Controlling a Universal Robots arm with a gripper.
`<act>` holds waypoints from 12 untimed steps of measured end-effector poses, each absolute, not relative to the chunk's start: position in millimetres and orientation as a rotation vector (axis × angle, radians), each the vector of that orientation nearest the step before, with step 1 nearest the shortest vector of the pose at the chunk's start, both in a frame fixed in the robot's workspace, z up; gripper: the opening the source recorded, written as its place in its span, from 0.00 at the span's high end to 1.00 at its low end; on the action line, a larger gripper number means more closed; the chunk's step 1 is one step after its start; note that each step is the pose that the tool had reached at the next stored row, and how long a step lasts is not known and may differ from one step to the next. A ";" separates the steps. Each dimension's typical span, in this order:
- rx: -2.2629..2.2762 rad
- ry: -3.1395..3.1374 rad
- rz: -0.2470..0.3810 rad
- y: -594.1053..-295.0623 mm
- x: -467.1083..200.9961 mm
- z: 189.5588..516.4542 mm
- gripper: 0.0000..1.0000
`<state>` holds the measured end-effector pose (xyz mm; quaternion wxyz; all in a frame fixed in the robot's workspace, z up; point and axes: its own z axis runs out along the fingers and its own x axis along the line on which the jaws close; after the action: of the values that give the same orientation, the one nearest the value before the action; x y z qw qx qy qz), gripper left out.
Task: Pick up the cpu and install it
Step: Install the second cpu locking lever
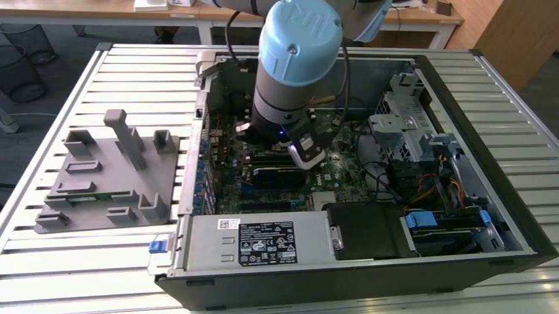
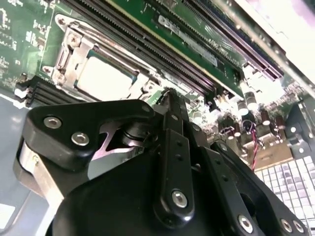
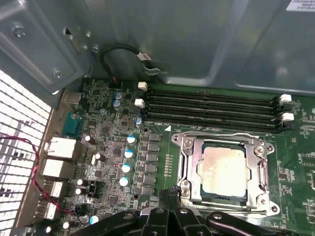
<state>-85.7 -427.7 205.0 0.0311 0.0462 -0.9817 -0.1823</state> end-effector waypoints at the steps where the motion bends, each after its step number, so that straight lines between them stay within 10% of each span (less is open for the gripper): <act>1: 0.142 -3.024 -0.561 -427.7 -85.7 206.0 0.89; 12: 0.142 -3.024 -0.561 -427.7 -85.7 220.3 0.89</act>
<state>-85.7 -427.7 220.3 0.0311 0.0462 -0.9817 -0.1820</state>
